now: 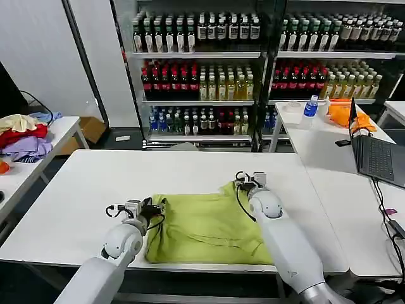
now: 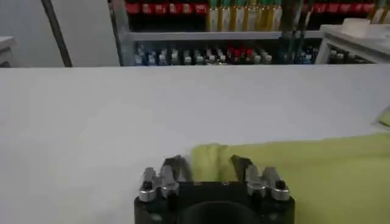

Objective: Fold and organize the clothes.

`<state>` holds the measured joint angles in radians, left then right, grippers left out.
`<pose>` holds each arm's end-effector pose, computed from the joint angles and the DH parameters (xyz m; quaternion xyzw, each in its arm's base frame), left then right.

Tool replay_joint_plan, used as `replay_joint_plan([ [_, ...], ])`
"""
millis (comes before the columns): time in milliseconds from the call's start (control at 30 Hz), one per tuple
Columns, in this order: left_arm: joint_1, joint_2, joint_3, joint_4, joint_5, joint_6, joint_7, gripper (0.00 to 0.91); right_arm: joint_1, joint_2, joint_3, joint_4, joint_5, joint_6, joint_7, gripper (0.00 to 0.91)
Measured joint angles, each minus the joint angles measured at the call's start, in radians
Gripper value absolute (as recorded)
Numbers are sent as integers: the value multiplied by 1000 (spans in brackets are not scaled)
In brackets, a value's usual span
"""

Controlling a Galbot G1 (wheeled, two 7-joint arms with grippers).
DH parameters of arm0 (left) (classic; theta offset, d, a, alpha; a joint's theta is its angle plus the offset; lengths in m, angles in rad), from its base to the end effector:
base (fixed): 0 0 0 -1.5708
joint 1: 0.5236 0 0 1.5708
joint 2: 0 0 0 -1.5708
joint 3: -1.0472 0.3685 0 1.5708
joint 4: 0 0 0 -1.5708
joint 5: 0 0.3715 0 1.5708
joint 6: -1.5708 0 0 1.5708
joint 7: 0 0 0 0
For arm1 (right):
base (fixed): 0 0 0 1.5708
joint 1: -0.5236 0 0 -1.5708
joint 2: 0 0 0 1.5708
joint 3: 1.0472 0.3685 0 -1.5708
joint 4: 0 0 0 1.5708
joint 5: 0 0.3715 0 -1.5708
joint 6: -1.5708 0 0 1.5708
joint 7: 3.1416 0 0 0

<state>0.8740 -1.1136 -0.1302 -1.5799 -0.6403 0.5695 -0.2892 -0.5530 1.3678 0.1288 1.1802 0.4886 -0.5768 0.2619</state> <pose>0.4053 0.0334 -0.3255 -0.0532 -0.9557 -0.0188 0.2888 0.5287 0.0266 -0.3128 0.0259 -0.9583 0.0114 0.2845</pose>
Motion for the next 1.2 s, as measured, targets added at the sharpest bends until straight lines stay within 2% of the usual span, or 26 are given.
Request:
replay_joint_plan([
  [300, 17, 9, -11, -15, -27, 0, 25, 30, 4, -7, -30, -6, 15, 0, -11, 0],
  [633, 37, 21, -22, -44, -70, -16, 55, 30, -14, -27, -18, 28, 49, 7, -12, 0],
  [900, 54, 43, -41, -97, -111, -23, 59, 30, -46, -57, -5, 124, 74, 17, -9, 0],
  [1200, 89, 84, -69, -197, -143, -26, 64, 30, -125, -120, 31, 313, 99, 7, -2, 0],
])
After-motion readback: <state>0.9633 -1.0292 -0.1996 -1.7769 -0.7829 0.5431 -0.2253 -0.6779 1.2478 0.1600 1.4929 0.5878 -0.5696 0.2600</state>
